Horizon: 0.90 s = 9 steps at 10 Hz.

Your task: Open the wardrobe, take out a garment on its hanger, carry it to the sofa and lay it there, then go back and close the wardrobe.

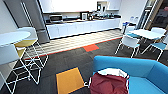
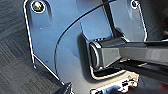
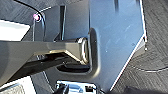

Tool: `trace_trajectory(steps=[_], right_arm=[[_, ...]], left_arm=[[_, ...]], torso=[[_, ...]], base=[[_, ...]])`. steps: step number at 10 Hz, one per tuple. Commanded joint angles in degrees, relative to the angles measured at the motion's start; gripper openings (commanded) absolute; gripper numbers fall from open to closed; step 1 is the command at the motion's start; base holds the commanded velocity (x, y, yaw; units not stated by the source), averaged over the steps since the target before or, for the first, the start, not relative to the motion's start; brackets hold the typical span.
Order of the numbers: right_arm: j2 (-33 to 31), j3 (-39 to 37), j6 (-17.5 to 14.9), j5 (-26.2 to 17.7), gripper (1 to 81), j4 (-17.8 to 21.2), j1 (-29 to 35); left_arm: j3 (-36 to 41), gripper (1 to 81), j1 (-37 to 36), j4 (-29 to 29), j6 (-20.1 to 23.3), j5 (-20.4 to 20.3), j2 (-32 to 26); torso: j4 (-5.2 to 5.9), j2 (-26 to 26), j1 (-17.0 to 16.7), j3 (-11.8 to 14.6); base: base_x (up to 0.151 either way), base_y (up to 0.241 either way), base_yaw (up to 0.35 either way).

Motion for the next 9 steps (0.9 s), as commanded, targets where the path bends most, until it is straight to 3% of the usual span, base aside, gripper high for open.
trace_trajectory(steps=[1, 4, 9], right_arm=[[0.0, 0.4, -0.2, -3.9, 81.1, -0.8, 0.7], [0.2, -1.5, -0.2, -3.9, 81.1, -0.5, 0.9], [-4.5, 1.9, -0.2, -3.0, 81.1, -0.8, 0.8]], left_arm=[[0.6, 81.1, -1.3, -0.2, 0.2, 3.7, 0.1], [0.6, 81.1, -1.1, -0.2, 0.2, 3.6, 0.0], [0.6, 81.1, -1.0, -0.2, 0.2, 3.7, -0.1]], torso=[[0.00, 0.0, 0.0, 0.0], [0.00, 0.0, 0.0, 0.0], [0.00, 0.0, 0.0, 0.0]], base=[[0.000, 0.000, 0.231], [0.000, 0.000, 0.231], [0.000, 0.000, 0.231]])
